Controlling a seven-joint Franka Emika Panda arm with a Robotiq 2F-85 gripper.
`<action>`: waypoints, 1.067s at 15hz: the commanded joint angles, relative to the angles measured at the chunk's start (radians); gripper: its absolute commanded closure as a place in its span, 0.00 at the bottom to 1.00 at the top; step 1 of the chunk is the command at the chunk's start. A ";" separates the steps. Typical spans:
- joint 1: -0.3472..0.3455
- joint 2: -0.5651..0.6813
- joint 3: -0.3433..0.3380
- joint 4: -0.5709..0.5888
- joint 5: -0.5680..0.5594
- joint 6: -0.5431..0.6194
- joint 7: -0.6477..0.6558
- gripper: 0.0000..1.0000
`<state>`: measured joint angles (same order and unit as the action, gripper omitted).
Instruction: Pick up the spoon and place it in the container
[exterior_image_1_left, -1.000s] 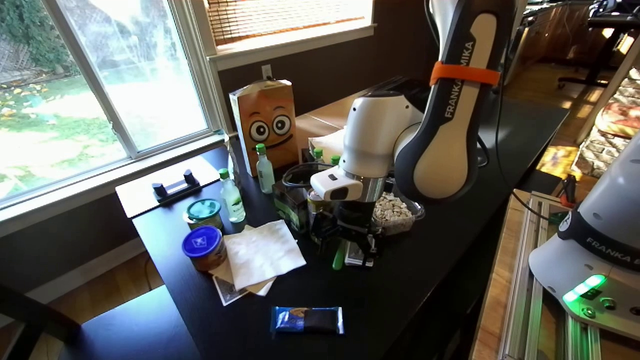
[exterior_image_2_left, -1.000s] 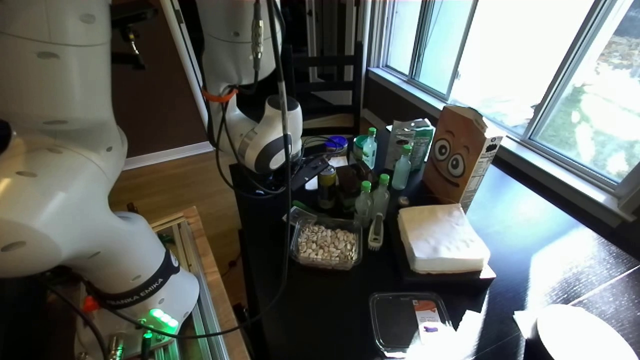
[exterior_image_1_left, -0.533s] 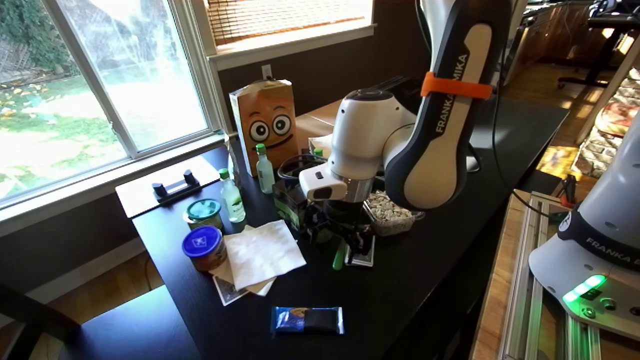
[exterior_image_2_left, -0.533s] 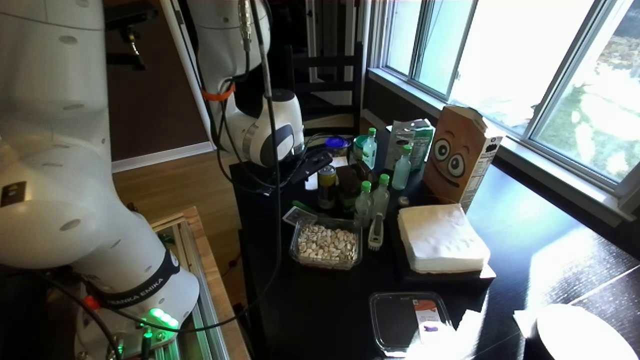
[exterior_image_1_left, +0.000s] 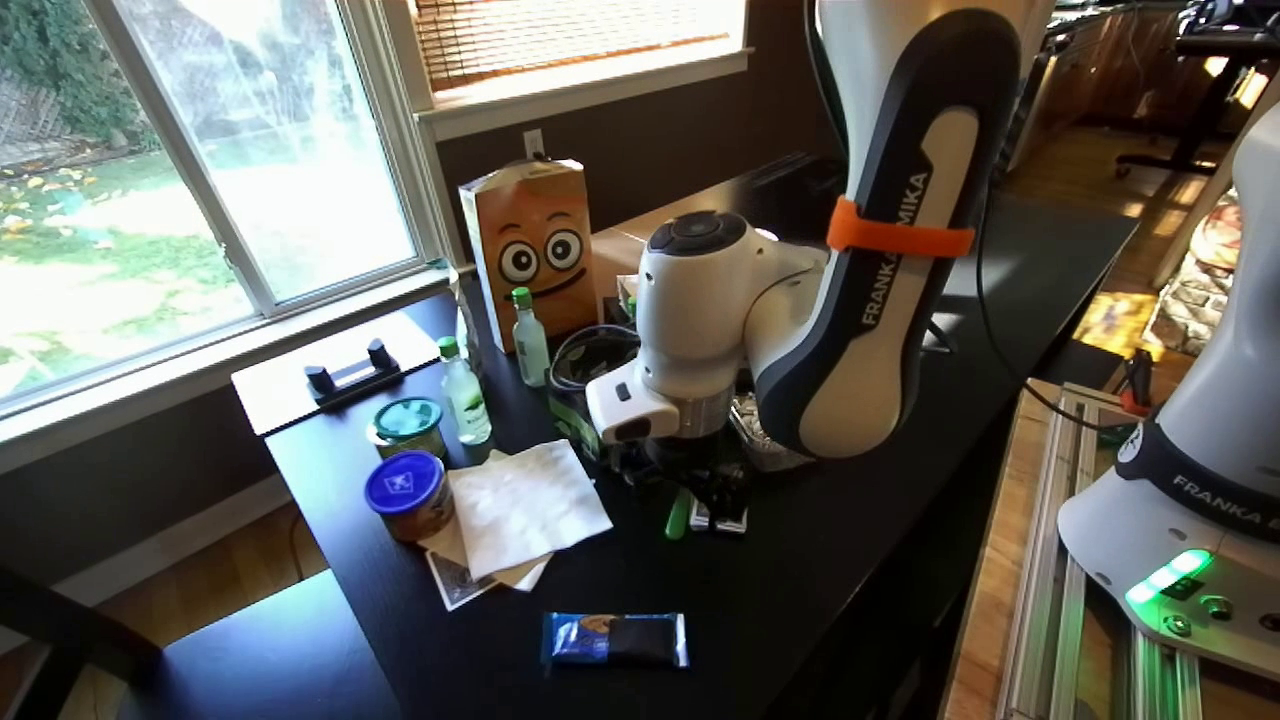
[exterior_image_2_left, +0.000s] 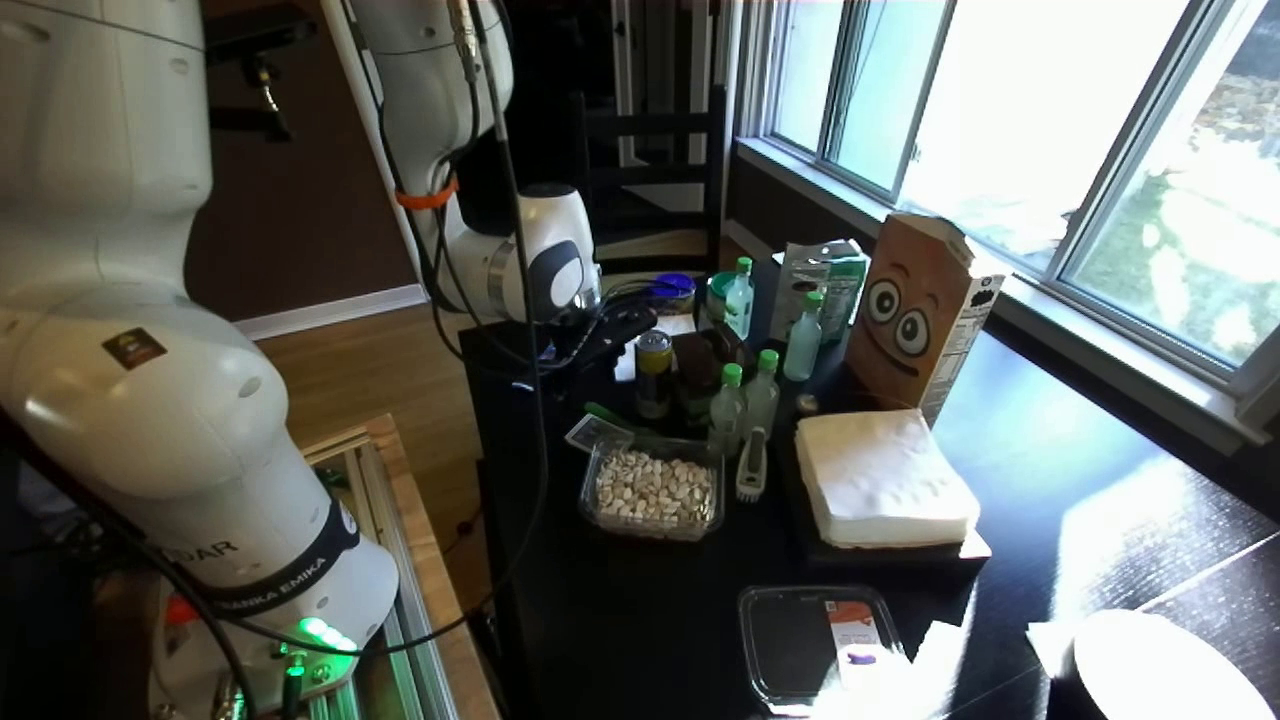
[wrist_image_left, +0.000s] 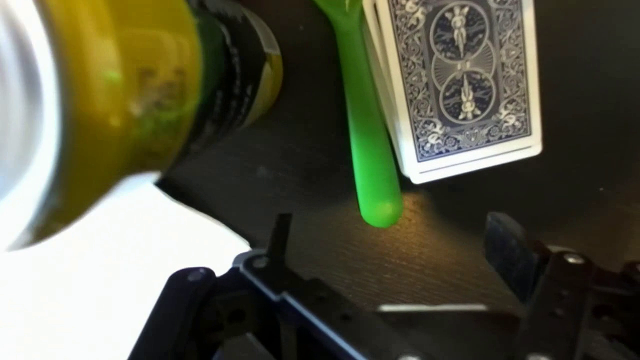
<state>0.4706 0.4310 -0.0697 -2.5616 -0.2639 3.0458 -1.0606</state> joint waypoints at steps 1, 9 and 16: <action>0.019 0.074 -0.007 0.067 -0.125 -0.009 0.129 0.17; 0.102 0.138 -0.090 0.139 -0.174 -0.037 0.233 0.36; 0.087 0.144 -0.100 0.187 -0.353 -0.150 0.400 0.60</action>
<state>0.5584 0.5473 -0.1599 -2.4167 -0.5235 2.9517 -0.7501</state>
